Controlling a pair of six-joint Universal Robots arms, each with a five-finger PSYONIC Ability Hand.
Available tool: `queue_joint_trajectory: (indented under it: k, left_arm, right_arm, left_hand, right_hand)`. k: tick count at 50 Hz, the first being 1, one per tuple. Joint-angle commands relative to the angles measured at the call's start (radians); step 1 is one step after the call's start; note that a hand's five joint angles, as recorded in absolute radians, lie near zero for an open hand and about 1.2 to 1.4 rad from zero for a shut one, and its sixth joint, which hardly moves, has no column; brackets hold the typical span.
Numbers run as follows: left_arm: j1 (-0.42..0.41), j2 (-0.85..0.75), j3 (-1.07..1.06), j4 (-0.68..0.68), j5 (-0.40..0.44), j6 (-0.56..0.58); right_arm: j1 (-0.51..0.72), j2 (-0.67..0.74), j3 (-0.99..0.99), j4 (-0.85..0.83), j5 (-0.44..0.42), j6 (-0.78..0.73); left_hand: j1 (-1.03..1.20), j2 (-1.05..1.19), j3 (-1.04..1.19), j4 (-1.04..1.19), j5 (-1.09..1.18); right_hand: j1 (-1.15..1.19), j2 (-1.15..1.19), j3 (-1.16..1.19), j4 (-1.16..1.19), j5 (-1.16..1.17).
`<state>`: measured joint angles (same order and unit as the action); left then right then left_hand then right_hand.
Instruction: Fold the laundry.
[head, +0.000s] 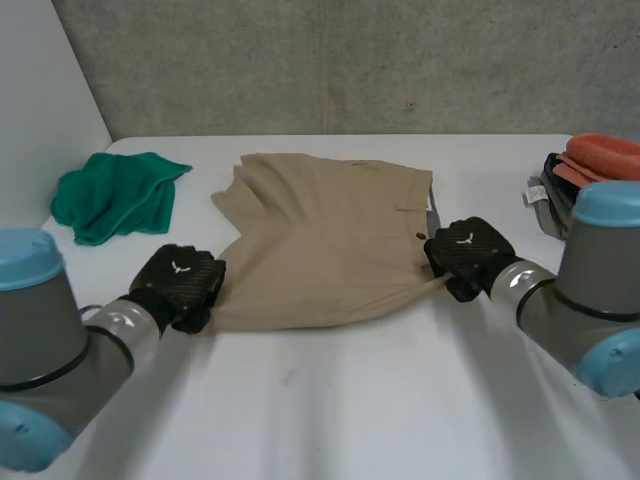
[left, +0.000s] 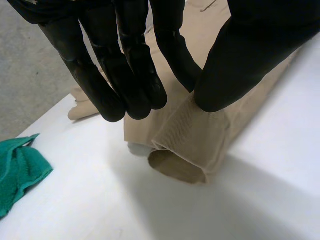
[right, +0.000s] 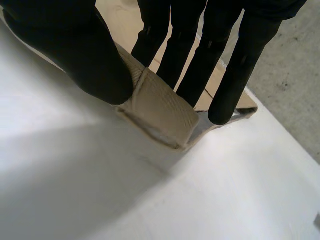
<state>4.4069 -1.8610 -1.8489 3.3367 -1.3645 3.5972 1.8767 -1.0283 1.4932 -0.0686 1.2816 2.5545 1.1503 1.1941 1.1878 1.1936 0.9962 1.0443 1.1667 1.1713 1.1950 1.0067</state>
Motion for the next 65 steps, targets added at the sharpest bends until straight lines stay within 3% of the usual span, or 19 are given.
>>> queue_joint_trajectory:
  k: [1, 6, 11, 24, 25, 26, 28, 36, 41, 49, 60, 64, 65]
  left_arm:
    - [0.023, 0.118, -0.072, -0.232, 0.042, 0.044]
    - [0.016, 0.169, -0.105, -0.504, 0.047, 0.124]
    - [0.017, 0.169, -0.089, -0.684, 0.062, 0.175]
    - [-0.060, 0.048, 0.118, -0.491, 0.009, 0.118]
    - [-0.067, 0.031, 0.135, -0.479, 0.001, 0.114]
    - [-0.086, 0.004, 0.175, -0.461, -0.011, 0.118]
    - [-0.098, -0.021, 0.215, -0.448, -0.024, 0.129]
    - [-0.083, -0.154, 0.444, -0.312, -0.051, 0.103]
    - [-0.064, -0.357, 0.659, -0.223, 0.027, 0.065]
    - [-0.038, -0.596, 0.908, -0.295, 0.153, 0.080]
    - [-0.037, -0.699, 1.010, -0.344, 0.176, 0.167]
    - [-0.043, -0.713, 1.010, -0.330, 0.170, 0.172]
    - [-0.044, -0.715, 1.007, -0.318, 0.159, 0.176]
  right_arm:
    - [-0.048, -0.085, 0.005, 0.369, -0.050, -0.124]
    - [-0.089, -0.140, 0.005, 0.772, -0.082, -0.347]
    - [-0.110, -0.156, -0.021, 0.932, -0.090, -0.416]
    - [-0.074, -0.108, -0.065, 0.764, -0.067, -0.251]
    - [-0.073, -0.107, -0.064, 0.753, -0.065, -0.243]
    - [-0.068, -0.107, -0.056, 0.732, -0.062, -0.232]
    - [-0.067, -0.108, -0.044, 0.713, -0.061, -0.229]
    - [-0.060, -0.124, 0.022, 0.627, -0.061, -0.229]
    - [-0.060, -0.127, 0.056, 0.584, -0.061, -0.221]
    - [-0.064, -0.128, 0.097, 0.546, -0.059, -0.220]
    - [-0.087, -0.141, 0.119, 0.532, -0.059, -0.220]
    - [-0.091, -0.147, 0.121, 0.530, -0.059, -0.218]
    - [-0.091, -0.148, 0.122, 0.530, -0.059, -0.214]
  left_hand:
    - [0.246, 0.202, 0.208, 0.203, 0.226]
    - [0.246, 0.202, 0.208, 0.203, 0.226]
    - [0.246, 0.202, 0.208, 0.203, 0.226]
    - [0.217, 0.173, 0.180, 0.174, 0.197]
    - [-0.053, -0.097, -0.091, -0.097, -0.074]
    - [-0.733, -0.777, -0.771, -0.777, -0.754]
    - [-0.948, -0.992, -0.986, -0.991, -0.969]
    - [-0.808, -0.852, -0.845, -0.851, -0.828]
    - [-0.600, -0.643, -0.637, -0.643, -0.620]
    - [-0.470, -0.514, -0.508, -0.513, -0.490]
    - [-0.508, -0.552, -0.546, -0.552, -0.529]
    - [-0.072, -0.116, -0.110, -0.115, -0.092]
    - [0.185, 0.141, 0.147, 0.142, 0.165]
  right_hand:
    - [0.352, 0.230, 0.225, 0.201, 0.215]
    - [0.352, 0.230, 0.225, 0.201, 0.215]
    - [0.352, 0.230, 0.225, 0.201, 0.215]
    - [0.352, 0.230, 0.225, 0.201, 0.215]
    - [0.352, 0.230, 0.225, 0.201, 0.215]
    - [0.352, 0.230, 0.225, 0.201, 0.215]
    - [0.352, 0.230, 0.225, 0.201, 0.215]
    - [0.352, 0.230, 0.225, 0.201, 0.215]
    - [0.352, 0.230, 0.225, 0.201, 0.215]
    - [0.352, 0.230, 0.225, 0.201, 0.215]
    - [0.352, 0.230, 0.225, 0.201, 0.215]
    - [0.352, 0.230, 0.225, 0.201, 0.215]
    - [0.352, 0.230, 0.225, 0.201, 0.215]
